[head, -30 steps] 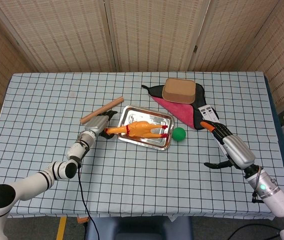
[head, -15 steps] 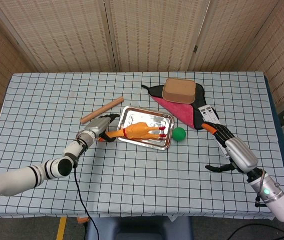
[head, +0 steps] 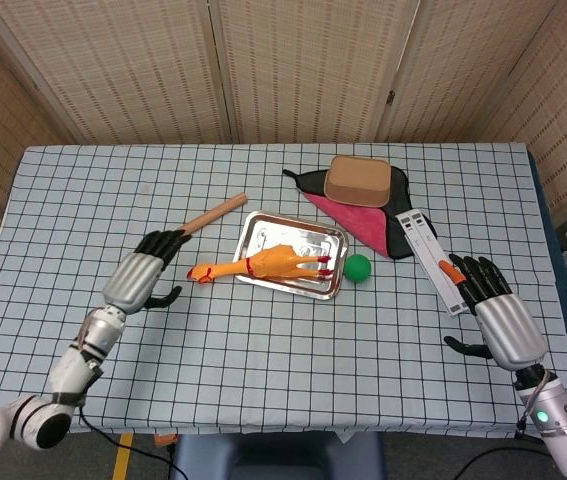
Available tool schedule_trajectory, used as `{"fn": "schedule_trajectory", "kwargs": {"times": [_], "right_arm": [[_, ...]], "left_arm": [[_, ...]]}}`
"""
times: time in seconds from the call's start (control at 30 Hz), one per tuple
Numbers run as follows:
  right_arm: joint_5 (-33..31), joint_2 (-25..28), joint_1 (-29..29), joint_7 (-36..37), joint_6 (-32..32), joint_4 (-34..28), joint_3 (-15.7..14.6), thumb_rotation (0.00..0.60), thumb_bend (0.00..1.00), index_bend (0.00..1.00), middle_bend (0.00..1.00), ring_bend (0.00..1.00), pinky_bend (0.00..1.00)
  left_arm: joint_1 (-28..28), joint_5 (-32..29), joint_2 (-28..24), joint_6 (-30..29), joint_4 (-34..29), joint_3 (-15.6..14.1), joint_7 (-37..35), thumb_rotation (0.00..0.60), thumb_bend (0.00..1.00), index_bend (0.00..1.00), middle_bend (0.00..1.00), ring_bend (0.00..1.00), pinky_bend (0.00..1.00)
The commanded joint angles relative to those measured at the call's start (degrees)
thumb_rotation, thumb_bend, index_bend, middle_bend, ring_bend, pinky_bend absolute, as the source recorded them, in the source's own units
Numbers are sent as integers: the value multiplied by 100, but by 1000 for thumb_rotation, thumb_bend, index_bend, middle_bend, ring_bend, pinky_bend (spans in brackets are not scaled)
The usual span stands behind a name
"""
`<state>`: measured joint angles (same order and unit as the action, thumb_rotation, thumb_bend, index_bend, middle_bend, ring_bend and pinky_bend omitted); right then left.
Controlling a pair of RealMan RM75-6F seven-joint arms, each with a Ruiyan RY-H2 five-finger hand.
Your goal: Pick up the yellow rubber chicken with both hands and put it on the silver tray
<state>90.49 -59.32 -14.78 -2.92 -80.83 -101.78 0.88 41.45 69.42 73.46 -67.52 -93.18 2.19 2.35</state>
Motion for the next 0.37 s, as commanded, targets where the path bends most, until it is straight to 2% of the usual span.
{"fn": "schedule_trajectory", "kwargs": {"times": [0.03,0.17,0.23,0.37], "right_arm": [[-303,-695,831,-1456,-1000,223,-112,600,46,0,0,0,0],[-199,-1038,1101,-1286,-1332,675,-168,600,46,0,0,0,0],[-251,-1002,1102,-924,-1178,790,-194,600,46,0,0,0,0],[-364,-857,1063,-642,-982,780,-151,600,45,0,0,0,0]], "left_arm": [[-2169,1193,-366,-2324,169,-1043,-691,600,384,0,0,0,25],[-2683,1086,-445,-2600,272,-1138,-638,600,386,0,0,0,25],[-2709,1183,-627,-2538,131,-1163,-431,600,391,0,0,0,23],[-2754,1209,-697,-2488,70,-1065,-502,600,397,0,0,0,22]]}}
